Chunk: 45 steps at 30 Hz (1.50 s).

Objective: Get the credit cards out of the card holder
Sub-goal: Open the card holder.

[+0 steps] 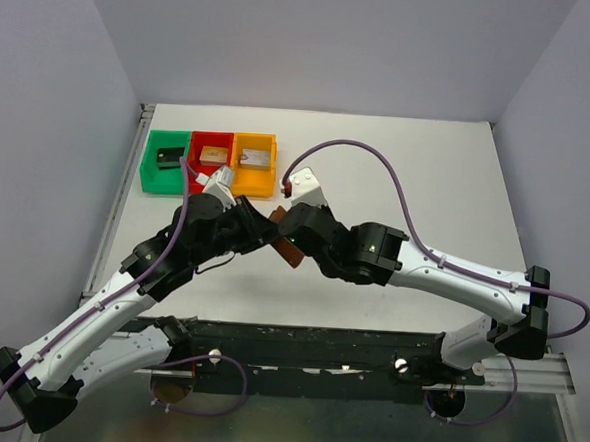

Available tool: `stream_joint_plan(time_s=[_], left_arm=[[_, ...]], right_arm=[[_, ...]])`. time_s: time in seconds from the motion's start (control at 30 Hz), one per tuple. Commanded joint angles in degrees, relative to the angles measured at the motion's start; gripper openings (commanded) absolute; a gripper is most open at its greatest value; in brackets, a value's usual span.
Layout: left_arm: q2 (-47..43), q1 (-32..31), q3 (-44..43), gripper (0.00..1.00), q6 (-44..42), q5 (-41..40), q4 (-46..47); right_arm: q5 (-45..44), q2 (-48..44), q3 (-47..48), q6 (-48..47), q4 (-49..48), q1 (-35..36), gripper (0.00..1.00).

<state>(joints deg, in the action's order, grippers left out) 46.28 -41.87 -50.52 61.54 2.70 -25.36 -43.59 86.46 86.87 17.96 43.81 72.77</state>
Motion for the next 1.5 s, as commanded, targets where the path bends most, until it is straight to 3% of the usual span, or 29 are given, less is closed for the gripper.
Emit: stream_joint_plan(time_s=[0.0, 0.33, 0.53, 0.6, 0.73, 0.83, 0.93, 1.03, 1.2, 1.47], left_arm=[[-1.72, -0.23, 0.25, 0.0, -0.28, 1.87, 2.34], [-1.2, 0.2, 0.51, 0.0, -2.38, 3.8, 3.21], [3.72, 3.98, 0.34, 0.0, -11.51, 17.41, 9.53], [4.17, 4.42, 2.08, 0.0, -16.25, 20.75, 14.35], [-0.21, 4.43, 7.44, 0.0, -24.43, 20.59, 23.05], [-5.05, 5.12, 11.66, 0.0, -30.06, 22.69, 30.0], [-8.48, 7.32, 14.57, 0.0, -33.76, 30.32, 35.98], [-7.88, 10.04, 16.24, 0.0, -32.19, 42.17, 43.97], [-3.49, 11.02, 16.95, 0.0, -23.32, 56.51, 58.03], [0.03, 11.11, 15.54, 0.0, -17.42, 67.34, 64.56]], right_arm=[[-2.37, -1.2, -1.18, 0.24, 2.86, -0.97, 0.0], [-2.55, -4.27, -2.67, 0.33, 3.12, -1.84, 0.0], [-1.58, -10.85, -6.18, -0.2, -0.46, -2.02, 0.0], [-1.84, -14.72, -9.6, -0.38, -4.33, -2.02, 0.1], [5.68, -24.11, -19.17, -4.15, -16.1, -3.07, 0.42], [22.0, -28.96, -20.95, 0.75, -13.67, -7.98, 0.47], [32.93, -34.76, -26.56, 1.2, -20.49, -9.4, 0.56], [38.65, -37.67, -28.78, 1.38, -24.56, -9.58, 0.64], [41.4, -37.41, -27.1, 0.85, -24.3, -9.58, 0.66], [42.8, -39.96, -27.02, 1.2, -26.49, -9.58, 0.67]])
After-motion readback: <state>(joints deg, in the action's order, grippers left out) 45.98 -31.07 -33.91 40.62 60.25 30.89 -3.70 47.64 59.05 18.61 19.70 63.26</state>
